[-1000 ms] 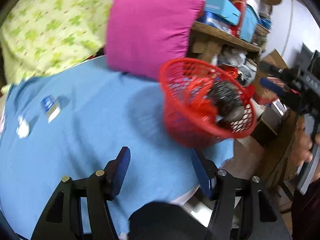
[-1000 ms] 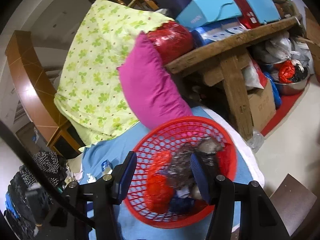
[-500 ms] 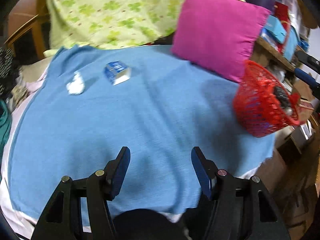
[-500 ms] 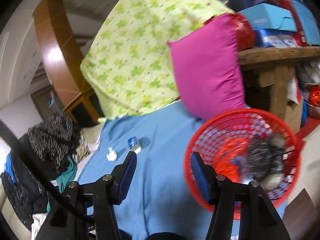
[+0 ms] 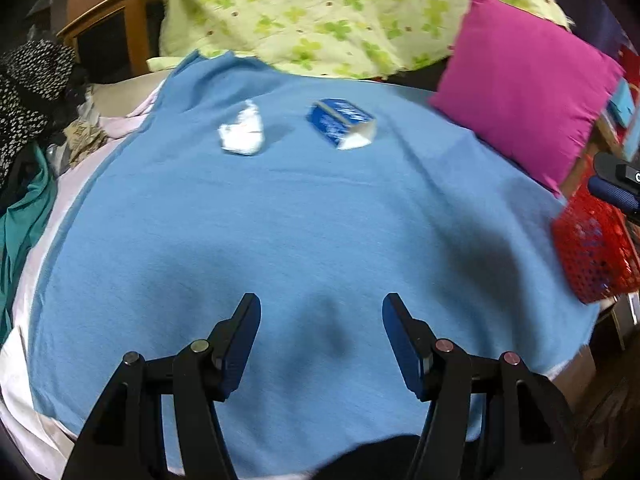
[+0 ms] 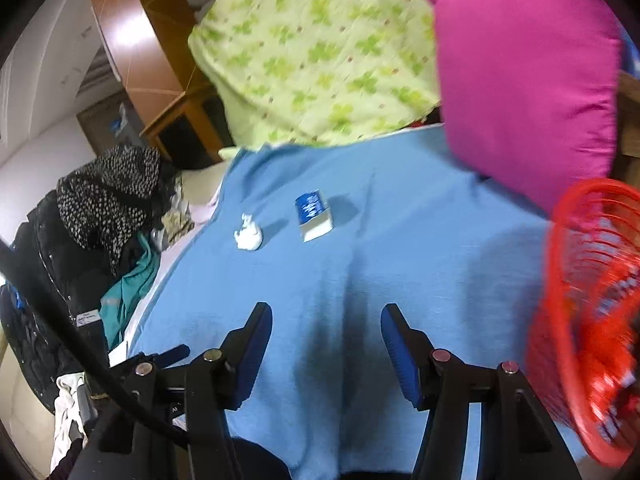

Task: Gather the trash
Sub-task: 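Move both open tools back toward the white tissue and blue toothpaste box, then grasp the white tissue with the left tool while the right tool grasps the blue toothpaste box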

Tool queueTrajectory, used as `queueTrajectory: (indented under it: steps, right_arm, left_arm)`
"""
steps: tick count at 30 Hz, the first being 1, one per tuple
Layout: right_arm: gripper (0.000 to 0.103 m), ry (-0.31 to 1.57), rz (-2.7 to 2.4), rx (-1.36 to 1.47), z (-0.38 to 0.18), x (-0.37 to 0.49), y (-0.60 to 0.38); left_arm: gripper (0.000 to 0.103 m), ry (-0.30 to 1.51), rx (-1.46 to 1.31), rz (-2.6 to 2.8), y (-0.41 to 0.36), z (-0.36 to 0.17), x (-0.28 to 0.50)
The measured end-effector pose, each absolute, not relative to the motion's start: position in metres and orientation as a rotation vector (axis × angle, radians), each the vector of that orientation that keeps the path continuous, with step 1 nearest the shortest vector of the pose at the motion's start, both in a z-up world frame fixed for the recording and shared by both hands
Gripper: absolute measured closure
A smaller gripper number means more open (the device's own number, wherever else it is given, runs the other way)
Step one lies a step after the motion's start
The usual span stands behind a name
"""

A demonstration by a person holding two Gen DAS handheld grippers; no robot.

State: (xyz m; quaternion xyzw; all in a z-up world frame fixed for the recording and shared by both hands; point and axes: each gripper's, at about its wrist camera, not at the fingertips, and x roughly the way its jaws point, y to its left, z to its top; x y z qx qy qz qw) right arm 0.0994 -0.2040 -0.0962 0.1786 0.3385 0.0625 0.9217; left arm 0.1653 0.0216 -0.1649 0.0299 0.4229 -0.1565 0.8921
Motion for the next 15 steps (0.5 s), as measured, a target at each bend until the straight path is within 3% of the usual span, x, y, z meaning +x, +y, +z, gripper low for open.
queueTrajectory:
  steps: [15]
  right_arm:
    - [0.028,0.748,0.181,0.444,-0.142,0.329,-0.178]
  left_arm:
    - [0.039,0.861,-0.01,-0.257,0.059,-0.153,0.342]
